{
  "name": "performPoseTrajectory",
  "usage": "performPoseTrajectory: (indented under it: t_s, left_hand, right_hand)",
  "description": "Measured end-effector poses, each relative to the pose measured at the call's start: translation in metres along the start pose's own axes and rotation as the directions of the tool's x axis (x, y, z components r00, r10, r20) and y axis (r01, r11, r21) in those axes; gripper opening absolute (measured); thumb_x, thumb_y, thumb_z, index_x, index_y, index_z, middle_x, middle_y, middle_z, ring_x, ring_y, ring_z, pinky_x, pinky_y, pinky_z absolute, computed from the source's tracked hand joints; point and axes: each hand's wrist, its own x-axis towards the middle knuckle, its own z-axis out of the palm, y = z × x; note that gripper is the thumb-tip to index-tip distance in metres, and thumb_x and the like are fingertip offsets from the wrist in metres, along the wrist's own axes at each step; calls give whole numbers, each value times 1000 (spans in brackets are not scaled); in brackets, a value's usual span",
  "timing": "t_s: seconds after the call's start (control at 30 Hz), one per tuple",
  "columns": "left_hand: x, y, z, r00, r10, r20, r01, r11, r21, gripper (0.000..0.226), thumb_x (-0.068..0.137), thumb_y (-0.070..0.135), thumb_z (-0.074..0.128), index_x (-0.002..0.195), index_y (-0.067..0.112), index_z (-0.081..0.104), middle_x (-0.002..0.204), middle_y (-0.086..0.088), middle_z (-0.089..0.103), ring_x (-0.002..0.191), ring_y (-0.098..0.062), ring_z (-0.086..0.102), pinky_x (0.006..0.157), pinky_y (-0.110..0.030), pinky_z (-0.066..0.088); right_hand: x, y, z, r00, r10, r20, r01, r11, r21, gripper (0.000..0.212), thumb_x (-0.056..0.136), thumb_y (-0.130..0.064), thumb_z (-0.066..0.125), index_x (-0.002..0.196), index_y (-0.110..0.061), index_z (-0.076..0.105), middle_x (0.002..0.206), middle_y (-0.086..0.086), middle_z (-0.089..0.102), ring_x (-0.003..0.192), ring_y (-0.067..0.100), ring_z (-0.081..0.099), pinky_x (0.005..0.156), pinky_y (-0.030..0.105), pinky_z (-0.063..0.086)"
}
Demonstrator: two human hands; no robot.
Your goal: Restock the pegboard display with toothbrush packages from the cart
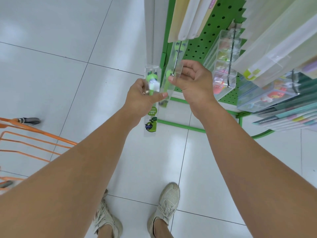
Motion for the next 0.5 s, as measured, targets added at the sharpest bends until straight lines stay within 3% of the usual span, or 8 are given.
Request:
performPoseTrajectory:
  t_s: [0.13, 0.27, 0.33, 0.43, 0.5]
  left_hand:
    - [-10, -4, -5, 1000, 8, -26, -7, 1000, 16, 41, 77, 20, 86, 106, 10, 59, 99, 2, 69, 84, -9, 65, 70, -23, 48]
    - [-24, -11, -9, 999, 24, 34, -25, 999, 25, 37, 81, 21, 83, 109, 12, 61, 93, 7, 71, 73, 6, 65, 68, -16, 47]
    - [-31, -12, -9, 997, 38, 68, -40, 999, 19, 35, 83, 23, 81, 111, 15, 63, 98, 3, 73, 79, 4, 66, 71, -16, 48]
    - [-38, -15, -9, 987, 78, 137, -79, 997, 2, 34, 84, 25, 80, 114, 23, 65, 107, -5, 73, 95, -9, 68, 82, -24, 52]
    - [-40, -18, -9, 977, 101, 189, -104, 995, 6, 35, 82, 25, 82, 114, 27, 67, 109, -8, 72, 99, -17, 69, 87, -32, 55]
  right_hand:
    - [24, -4, 13, 991, -36, -126, 33, 999, -29, 43, 76, 5, 81, 115, -6, 65, 108, 7, 74, 102, 19, 72, 89, 34, 60]
    - [32, -13, 25, 947, 3, -322, 7, 1000, 30, 43, 82, -5, 81, 119, -7, 61, 118, 3, 70, 89, 3, 65, 72, 8, 50]
    - [20, -9, 29, 922, 31, -385, -23, 999, 25, 44, 85, -7, 77, 124, -12, 57, 124, 2, 64, 87, -1, 57, 68, 5, 42]
    - [-16, -4, 24, 901, 206, -382, -144, 972, 183, 31, 90, -1, 64, 119, -10, 62, 110, 3, 65, 87, 12, 61, 73, 20, 55]
    - [-49, -6, 13, 931, 298, -213, -227, 925, 304, 18, 94, -4, 61, 108, -12, 69, 98, 6, 71, 86, 17, 67, 82, 31, 59]
